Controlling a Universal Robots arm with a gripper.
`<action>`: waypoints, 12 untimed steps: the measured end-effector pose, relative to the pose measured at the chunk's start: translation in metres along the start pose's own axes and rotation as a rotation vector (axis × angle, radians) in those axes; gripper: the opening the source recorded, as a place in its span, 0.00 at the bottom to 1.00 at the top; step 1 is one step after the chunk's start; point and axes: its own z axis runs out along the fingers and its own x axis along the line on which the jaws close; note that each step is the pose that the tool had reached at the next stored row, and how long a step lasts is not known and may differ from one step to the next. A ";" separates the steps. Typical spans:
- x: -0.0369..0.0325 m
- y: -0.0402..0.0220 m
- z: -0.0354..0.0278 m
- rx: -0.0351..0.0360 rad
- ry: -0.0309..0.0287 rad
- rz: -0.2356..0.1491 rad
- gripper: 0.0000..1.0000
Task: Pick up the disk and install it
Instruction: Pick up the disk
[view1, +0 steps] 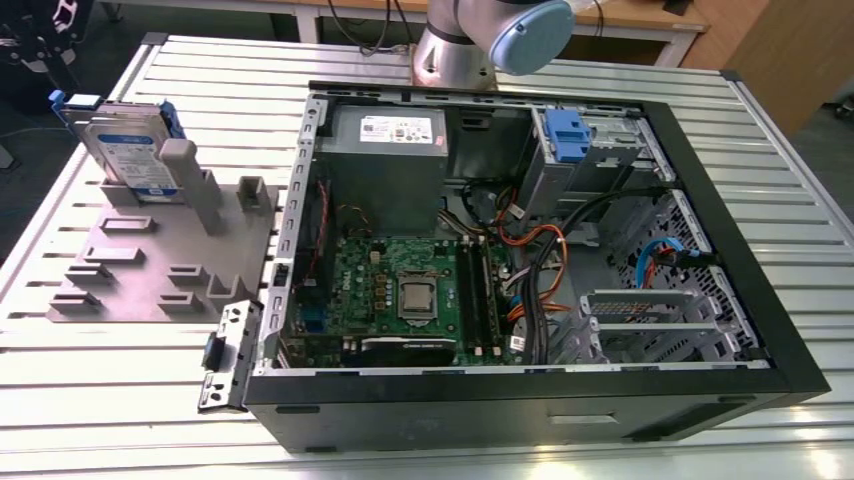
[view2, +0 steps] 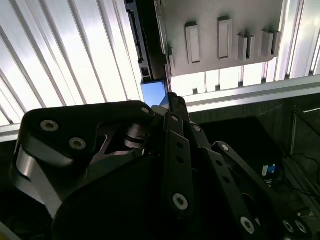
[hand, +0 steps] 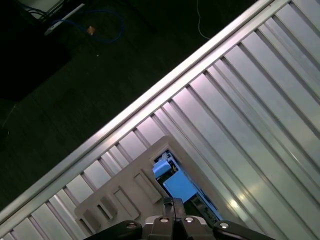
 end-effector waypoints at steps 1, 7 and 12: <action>0.0000 0.0000 0.0000 0.0001 0.0003 -0.008 0.11; 0.0000 0.0000 0.0000 0.0003 0.0007 -0.016 0.11; 0.0000 0.0000 0.0000 0.0003 0.0006 -0.017 0.11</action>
